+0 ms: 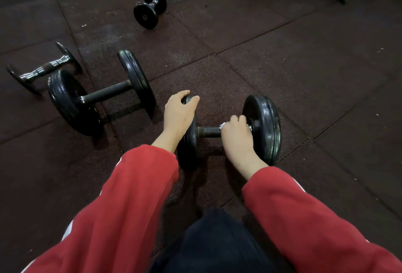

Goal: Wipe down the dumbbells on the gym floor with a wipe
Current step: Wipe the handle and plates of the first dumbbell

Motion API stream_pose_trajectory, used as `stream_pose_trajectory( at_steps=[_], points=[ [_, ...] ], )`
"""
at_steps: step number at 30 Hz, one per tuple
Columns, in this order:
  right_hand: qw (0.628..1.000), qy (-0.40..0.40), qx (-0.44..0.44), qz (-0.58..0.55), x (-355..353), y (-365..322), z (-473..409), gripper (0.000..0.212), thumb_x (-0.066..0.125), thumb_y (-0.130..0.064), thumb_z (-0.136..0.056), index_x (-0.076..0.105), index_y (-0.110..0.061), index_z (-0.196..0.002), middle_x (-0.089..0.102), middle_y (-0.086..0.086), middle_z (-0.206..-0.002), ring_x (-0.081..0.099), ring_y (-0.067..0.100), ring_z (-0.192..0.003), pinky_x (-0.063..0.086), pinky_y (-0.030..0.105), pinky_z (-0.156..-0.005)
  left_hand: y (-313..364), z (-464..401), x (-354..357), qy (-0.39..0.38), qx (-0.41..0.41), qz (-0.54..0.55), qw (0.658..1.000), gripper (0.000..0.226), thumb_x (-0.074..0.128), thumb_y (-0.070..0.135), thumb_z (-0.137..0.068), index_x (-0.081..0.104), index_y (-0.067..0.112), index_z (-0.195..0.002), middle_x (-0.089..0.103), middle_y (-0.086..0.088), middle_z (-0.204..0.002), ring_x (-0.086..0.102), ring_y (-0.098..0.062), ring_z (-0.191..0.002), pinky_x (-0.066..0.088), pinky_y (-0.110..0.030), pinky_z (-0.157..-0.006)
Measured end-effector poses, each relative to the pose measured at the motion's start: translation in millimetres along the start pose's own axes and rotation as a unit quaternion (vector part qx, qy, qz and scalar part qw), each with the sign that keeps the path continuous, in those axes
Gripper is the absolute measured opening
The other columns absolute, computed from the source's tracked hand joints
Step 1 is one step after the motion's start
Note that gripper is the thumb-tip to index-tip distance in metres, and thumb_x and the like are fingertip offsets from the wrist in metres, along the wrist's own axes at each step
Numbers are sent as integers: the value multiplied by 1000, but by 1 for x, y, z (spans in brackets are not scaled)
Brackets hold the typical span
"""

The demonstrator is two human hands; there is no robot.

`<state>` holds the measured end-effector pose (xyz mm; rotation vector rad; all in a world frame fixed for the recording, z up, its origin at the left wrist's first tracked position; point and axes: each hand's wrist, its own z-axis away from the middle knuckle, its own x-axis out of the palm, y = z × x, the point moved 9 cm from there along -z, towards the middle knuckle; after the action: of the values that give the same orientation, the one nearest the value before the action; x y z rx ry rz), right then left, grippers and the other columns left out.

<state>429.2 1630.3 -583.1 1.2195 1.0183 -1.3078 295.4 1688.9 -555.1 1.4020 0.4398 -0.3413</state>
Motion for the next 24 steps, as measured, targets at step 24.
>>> stream_pose_trajectory(
  at_steps=[24],
  points=[
    [996, 83, 43, 2, -4, 11, 12, 42, 33, -11, -72, 74, -15, -76, 62, -1, -67, 61, 16, -67, 47, 19, -54, 0, 2, -1, 2, 3, 1, 1000, 43, 56, 32, -89, 54, 16, -129, 51, -3, -137, 43, -16, -128, 29, -22, -102]
  ],
)
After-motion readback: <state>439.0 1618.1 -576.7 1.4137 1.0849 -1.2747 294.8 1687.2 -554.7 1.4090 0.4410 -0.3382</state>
